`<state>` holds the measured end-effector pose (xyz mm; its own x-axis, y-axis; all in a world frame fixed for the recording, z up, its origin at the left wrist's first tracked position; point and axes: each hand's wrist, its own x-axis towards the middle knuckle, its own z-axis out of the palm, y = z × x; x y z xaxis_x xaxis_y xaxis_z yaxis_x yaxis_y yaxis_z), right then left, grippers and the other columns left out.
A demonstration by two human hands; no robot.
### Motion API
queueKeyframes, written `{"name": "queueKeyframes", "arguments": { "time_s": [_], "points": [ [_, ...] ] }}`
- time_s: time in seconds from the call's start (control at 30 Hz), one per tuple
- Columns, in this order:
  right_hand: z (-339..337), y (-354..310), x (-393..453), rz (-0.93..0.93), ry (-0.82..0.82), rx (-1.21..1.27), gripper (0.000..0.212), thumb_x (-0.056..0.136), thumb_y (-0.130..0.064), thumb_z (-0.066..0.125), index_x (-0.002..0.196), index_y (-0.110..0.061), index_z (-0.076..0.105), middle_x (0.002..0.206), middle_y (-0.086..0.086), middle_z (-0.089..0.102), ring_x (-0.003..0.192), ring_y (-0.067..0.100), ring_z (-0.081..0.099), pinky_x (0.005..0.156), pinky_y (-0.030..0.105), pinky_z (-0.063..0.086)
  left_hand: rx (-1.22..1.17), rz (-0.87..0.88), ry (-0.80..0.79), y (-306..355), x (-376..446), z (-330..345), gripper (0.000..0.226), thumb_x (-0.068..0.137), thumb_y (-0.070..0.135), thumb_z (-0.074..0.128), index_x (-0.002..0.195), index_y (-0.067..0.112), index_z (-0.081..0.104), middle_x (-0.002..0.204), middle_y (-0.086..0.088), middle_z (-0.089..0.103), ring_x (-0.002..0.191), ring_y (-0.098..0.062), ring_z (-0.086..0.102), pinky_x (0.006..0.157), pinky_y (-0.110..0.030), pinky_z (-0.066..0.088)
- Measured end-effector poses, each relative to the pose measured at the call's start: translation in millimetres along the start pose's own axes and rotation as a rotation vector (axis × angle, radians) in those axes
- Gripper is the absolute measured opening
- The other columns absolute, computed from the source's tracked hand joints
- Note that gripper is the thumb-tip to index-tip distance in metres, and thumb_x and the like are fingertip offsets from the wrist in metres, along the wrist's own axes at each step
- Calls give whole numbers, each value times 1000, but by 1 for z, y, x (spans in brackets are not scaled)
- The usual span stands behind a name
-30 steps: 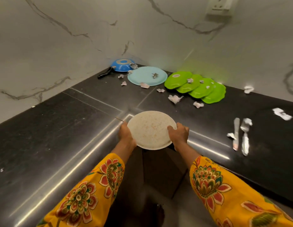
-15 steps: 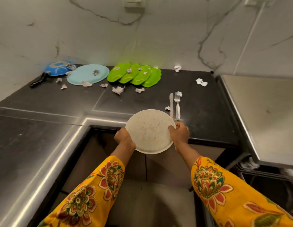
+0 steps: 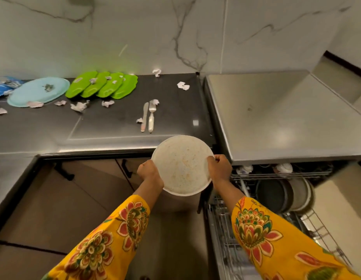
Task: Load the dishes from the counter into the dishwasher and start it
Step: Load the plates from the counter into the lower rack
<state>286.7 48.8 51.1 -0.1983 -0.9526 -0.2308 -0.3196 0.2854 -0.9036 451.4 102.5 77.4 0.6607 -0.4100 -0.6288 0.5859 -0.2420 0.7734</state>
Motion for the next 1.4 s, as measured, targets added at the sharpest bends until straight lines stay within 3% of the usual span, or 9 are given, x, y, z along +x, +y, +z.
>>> {"name": "queueKeyframes", "arguments": {
  "time_s": [0.1, 0.33, 0.7, 0.8, 0.9, 1.07, 1.13, 1.27, 1.4],
  "points": [
    [-45, 19, 3, 21, 54, 11, 22, 86, -18, 56, 99, -2, 63, 100, 13, 65, 91, 28, 57, 72, 30, 39, 63, 17, -23, -34, -40, 21, 13, 93, 10, 43, 93, 8, 56, 84, -6, 56, 67, -17, 51, 64, -32, 45],
    [-146, 79, 4, 106, 207, 18, 22, 89, -21, 54, 98, -1, 60, 92, 6, 54, 84, 22, 48, 71, 31, 35, 243, -13, -171, -118, -101, 59, 15, 96, 17, 44, 107, 14, 53, 100, -6, 57, 90, -25, 56, 73, -38, 50],
    [-230, 166, -25, 365, 305, 50, 10, 88, -13, 52, 79, -9, 55, 79, 7, 50, 83, 25, 48, 68, 31, 34, 468, -129, -289, -208, -149, 77, 23, 94, 8, 47, 115, 5, 53, 109, -15, 53, 94, -30, 49, 81, -40, 45],
    [-235, 184, -31, 546, 222, 71, 23, 92, -4, 43, 106, 4, 59, 89, 14, 53, 90, 33, 54, 77, 39, 44, 522, -138, -304, -221, -147, 74, 13, 94, 1, 46, 97, 4, 58, 108, -20, 55, 91, -30, 51, 80, -41, 46],
    [-230, 210, -37, 804, 131, 227, 31, 94, 0, 36, 119, 10, 51, 71, 14, 47, 60, 25, 48, 54, 33, 42, 555, -156, -291, -234, -139, 69, 23, 95, 2, 48, 115, 3, 59, 111, -20, 57, 93, -31, 52, 83, -43, 48],
    [-211, 243, -51, 999, 107, 395, 20, 90, 6, 37, 94, 7, 57, 62, 15, 46, 44, 21, 44, 41, 20, 37, 572, -231, -219, -250, -117, 60, 28, 94, 6, 53, 121, -1, 57, 112, -19, 58, 95, -31, 52, 92, -46, 46],
    [-205, 245, -53, 1015, 90, 455, 25, 88, 11, 38, 106, 9, 55, 69, 16, 48, 54, 24, 49, 42, 26, 44, 590, -239, -220, -256, -107, 61, 29, 95, 7, 53, 122, -4, 56, 101, -16, 57, 94, -31, 52, 92, -47, 46],
    [-193, 243, -49, 1053, 20, 511, 31, 90, 17, 40, 120, 14, 47, 75, 17, 48, 86, 38, 56, 84, 46, 47, 564, -255, -229, -267, -87, 70, 33, 94, 4, 54, 126, -2, 52, 118, -21, 57, 97, -34, 53, 91, -51, 46],
    [-170, 250, -33, 1105, 40, 605, 41, 89, 18, 40, 129, 9, 44, 106, 25, 53, 95, 38, 52, 69, 41, 47, 568, -293, -304, -282, -71, 81, 40, 94, 3, 52, 134, 4, 45, 127, -21, 53, 103, -35, 52, 88, -50, 47]
  ]
}}
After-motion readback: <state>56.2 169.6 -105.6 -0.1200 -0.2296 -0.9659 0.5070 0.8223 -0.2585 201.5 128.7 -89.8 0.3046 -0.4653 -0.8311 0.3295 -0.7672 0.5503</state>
